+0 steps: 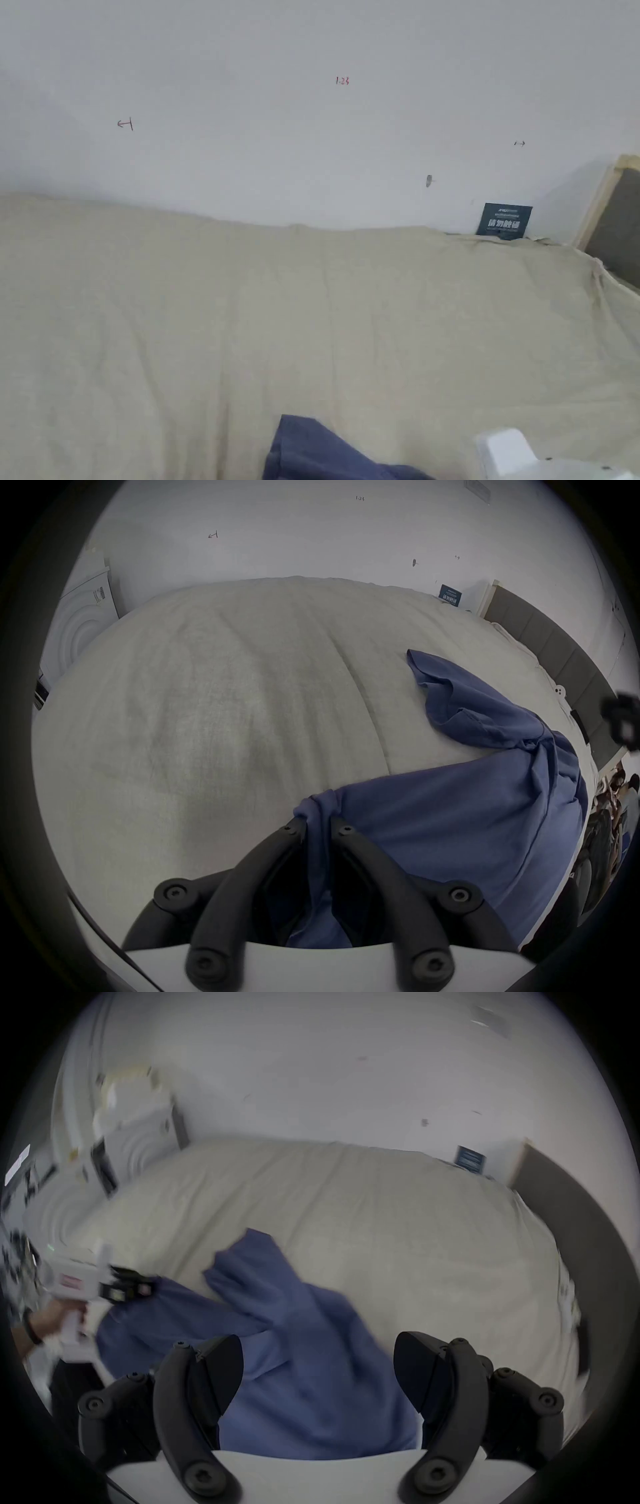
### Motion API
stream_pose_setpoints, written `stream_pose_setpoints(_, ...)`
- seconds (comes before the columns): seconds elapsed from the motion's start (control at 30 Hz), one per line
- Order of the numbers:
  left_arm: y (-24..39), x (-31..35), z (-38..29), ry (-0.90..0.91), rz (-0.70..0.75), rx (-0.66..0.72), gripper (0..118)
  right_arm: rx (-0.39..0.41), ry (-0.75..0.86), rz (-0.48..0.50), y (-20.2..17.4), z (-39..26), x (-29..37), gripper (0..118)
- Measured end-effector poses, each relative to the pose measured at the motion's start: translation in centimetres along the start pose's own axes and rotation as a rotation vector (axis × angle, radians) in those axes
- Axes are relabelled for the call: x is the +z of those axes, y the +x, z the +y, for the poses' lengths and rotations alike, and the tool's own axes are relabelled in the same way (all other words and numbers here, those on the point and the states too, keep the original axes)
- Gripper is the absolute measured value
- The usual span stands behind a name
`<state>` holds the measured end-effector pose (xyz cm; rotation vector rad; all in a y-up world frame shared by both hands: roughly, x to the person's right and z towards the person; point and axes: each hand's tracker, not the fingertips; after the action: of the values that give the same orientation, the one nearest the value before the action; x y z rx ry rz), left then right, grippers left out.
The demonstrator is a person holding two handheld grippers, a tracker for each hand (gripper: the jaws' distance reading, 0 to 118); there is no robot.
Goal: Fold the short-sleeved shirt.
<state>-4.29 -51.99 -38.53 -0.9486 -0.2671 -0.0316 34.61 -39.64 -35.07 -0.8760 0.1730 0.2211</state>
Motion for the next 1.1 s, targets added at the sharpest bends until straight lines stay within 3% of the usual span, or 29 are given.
stream_pose_setpoints(0.03,-0.1,0.0,0.1,-0.004,-0.003,0.009,11,0.060,-0.070,-0.003,0.8,1.6,-2.2,92)
stream_pose_setpoints(0.2,-1.0,-0.1,-0.1,-0.001,-0.028,0.046,11,0.134,-0.311,0.078,3.8,4.4,-11.6,88)
stream_pose_setpoints(0.37,-1.1,-0.3,0.0,-0.006,-0.040,0.059,11,0.144,-0.385,0.081,4.3,3.0,-16.2,79)
stream_pose_setpoints(0.5,-0.8,-0.2,-0.6,0.015,-0.031,0.058,11,0.158,-0.360,0.101,4.0,2.4,-16.0,70)
stream_pose_setpoints(0.53,-0.7,-0.2,-0.7,0.023,-0.026,0.054,11,0.156,-0.350,0.123,4.0,2.4,-15.4,64)
stream_pose_setpoints(0.6,-0.6,-0.1,-0.8,0.033,-0.017,0.048,11,0.142,-0.339,0.154,4.2,2.5,-14.8,40)
stream_pose_setpoints(0.63,-0.4,0.0,-0.9,0.039,-0.013,0.048,11,0.127,-0.331,0.163,4.3,2.6,-14.5,26)
stream_pose_setpoints(0.67,-0.4,0.0,-1.0,0.047,-0.010,0.051,11,0.134,-0.313,0.165,4.4,2.5,-14.1,2)
stream_pose_setpoints(0.77,-0.8,0.8,-1.1,0.074,-0.034,0.065,11,0.067,-0.258,0.159,4.8,2.3,-12.4,2)
stream_pose_setpoints(0.9,-2.8,5.1,0.3,0.137,-0.146,0.213,10,-0.022,-0.112,0.184,5.4,2.1,-6.5,2)
stream_pose_setpoints(1.1,-3.2,17.1,3.0,0.398,-0.211,0.098,10,-0.085,0.174,0.109,5.8,2.9,7.3,2)
